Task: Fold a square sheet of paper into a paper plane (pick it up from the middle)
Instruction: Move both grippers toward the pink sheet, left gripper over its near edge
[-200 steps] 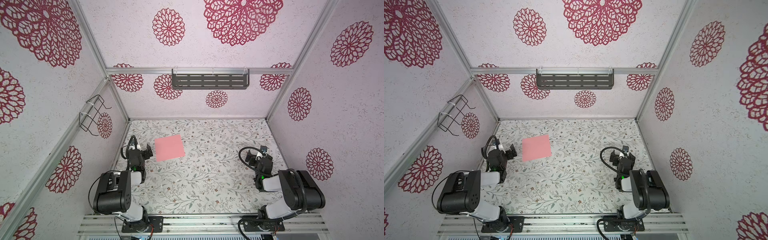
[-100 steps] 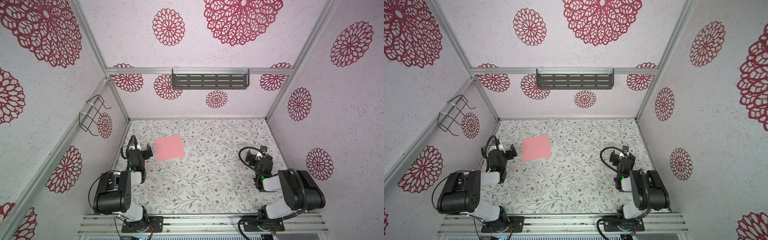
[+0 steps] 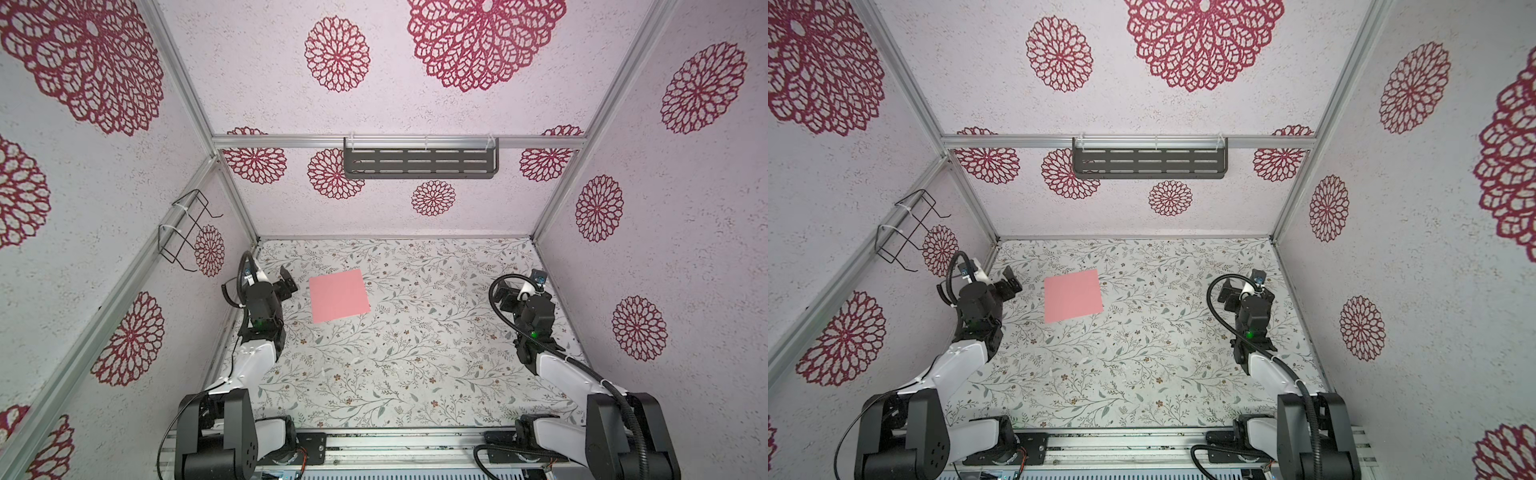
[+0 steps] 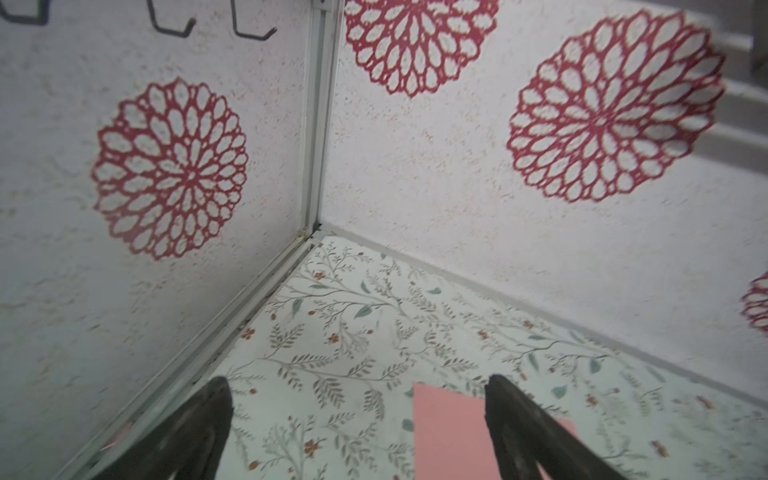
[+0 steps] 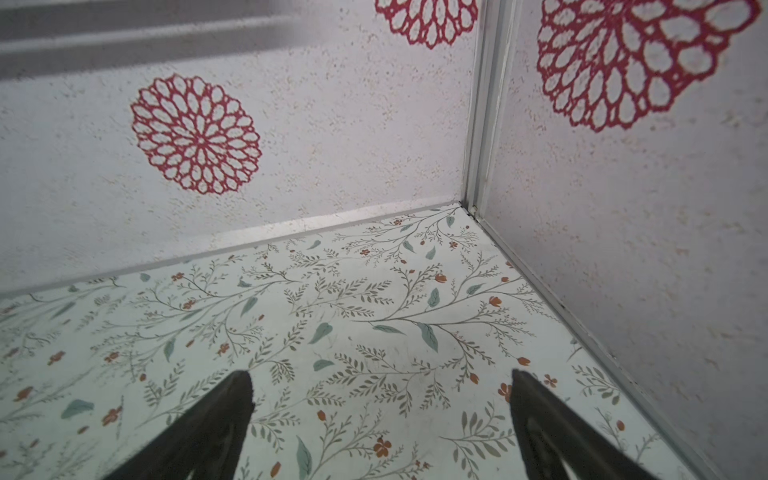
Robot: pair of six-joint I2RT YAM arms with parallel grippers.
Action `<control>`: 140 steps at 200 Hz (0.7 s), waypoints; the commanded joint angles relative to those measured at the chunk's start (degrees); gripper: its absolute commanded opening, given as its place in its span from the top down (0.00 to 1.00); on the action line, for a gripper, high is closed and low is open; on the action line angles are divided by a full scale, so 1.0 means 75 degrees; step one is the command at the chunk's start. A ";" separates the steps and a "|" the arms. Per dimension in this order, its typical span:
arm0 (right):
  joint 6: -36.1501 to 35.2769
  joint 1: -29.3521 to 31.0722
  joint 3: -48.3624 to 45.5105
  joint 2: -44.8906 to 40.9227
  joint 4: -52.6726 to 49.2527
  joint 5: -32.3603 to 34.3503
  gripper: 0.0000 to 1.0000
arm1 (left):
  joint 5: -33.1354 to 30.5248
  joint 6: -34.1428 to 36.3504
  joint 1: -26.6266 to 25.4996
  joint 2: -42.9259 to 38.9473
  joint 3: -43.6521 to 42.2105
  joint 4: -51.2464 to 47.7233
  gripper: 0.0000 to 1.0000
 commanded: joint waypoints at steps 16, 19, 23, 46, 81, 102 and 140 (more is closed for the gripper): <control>0.1834 0.0447 0.1315 0.0698 -0.2203 -0.0301 0.01 | 0.1792 -0.2099 -0.0601 0.1202 0.1636 -0.2621 0.03; 0.1936 0.0475 0.1449 0.0809 -0.2313 -0.0380 0.01 | 0.1861 -0.2190 -0.0660 0.1338 0.1773 -0.2756 0.03; 0.2049 0.0531 0.1580 0.0957 -0.2429 -0.0508 0.01 | 0.1952 -0.2298 -0.0750 0.1546 0.1949 -0.2898 0.03; 0.2485 0.0898 0.2174 0.1744 -0.2605 -0.1241 0.01 | 0.2343 -0.2686 -0.1249 0.2598 0.2693 -0.3206 0.03; 0.2909 0.1600 0.2775 0.2756 -0.2371 -0.1840 0.01 | 0.2758 -0.2979 -0.1702 0.3973 0.3882 -0.3946 0.03; 0.3038 0.1902 0.3091 0.3220 -0.2277 -0.2093 0.01 | 0.2425 -0.3088 -0.1858 0.4689 0.4564 -0.4779 0.02; 0.3066 0.2164 0.3537 0.3645 -0.2447 -0.2280 0.01 | 0.2600 -0.3327 -0.1902 0.5262 0.5026 -0.5227 0.00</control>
